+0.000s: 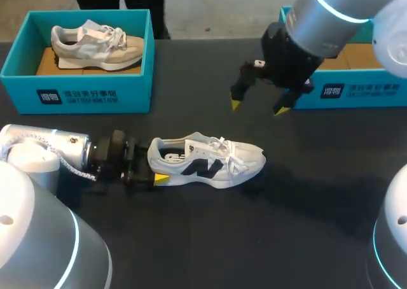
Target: Take the shoe out of the shoebox, open the shoe tongue, remove and reinsert the insole, then place the shoe into the shoebox
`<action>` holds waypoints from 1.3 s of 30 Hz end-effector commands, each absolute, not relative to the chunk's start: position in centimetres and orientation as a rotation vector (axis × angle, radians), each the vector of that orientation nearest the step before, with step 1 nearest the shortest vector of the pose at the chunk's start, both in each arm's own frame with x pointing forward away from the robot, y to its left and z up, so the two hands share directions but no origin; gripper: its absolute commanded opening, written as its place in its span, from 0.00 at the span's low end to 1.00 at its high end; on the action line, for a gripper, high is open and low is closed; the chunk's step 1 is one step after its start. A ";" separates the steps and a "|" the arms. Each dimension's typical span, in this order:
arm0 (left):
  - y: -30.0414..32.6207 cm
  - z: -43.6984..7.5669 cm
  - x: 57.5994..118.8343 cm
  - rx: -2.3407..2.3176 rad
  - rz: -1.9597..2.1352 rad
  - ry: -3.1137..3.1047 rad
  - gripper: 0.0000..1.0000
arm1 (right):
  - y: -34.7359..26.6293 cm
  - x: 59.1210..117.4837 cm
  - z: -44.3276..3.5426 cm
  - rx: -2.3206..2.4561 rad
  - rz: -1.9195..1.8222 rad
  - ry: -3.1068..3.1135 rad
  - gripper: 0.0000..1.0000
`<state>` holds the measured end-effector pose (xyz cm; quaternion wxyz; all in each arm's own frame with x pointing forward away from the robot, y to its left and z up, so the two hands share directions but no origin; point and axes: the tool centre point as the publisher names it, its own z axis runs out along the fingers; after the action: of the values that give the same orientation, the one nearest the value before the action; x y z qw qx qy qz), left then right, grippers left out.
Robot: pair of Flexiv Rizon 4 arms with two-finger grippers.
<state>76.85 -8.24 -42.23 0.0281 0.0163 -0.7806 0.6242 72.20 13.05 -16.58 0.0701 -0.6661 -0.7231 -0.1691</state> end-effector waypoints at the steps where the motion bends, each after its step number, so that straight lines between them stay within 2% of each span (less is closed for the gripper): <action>1: -8.4 -42.3 76.8 0.054 1.929 -2.412 0.00 | 13.3 72.4 -16.7 -2.006 -0.504 -2.177 1.00; 8: -8.4 -42.3 76.8 0.054 1.929 -2.412 0.00 | 13.3 72.4 -16.7 -2.006 -0.504 -2.177 1.00; 20: -8.4 -42.3 76.8 0.054 1.929 -2.412 0.00 | 17.8 73.8 -17.3 -2.411 -0.185 -2.092 1.00; 39: -8.4 -42.3 76.8 0.054 1.929 -2.412 0.00 | 23.5 74.6 -20.4 -2.588 -0.064 -1.976 1.00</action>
<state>76.85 -8.25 -42.23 0.0280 0.0163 -0.7806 0.6242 74.31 21.04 -19.55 -0.0188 -0.7800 -0.6223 -0.0639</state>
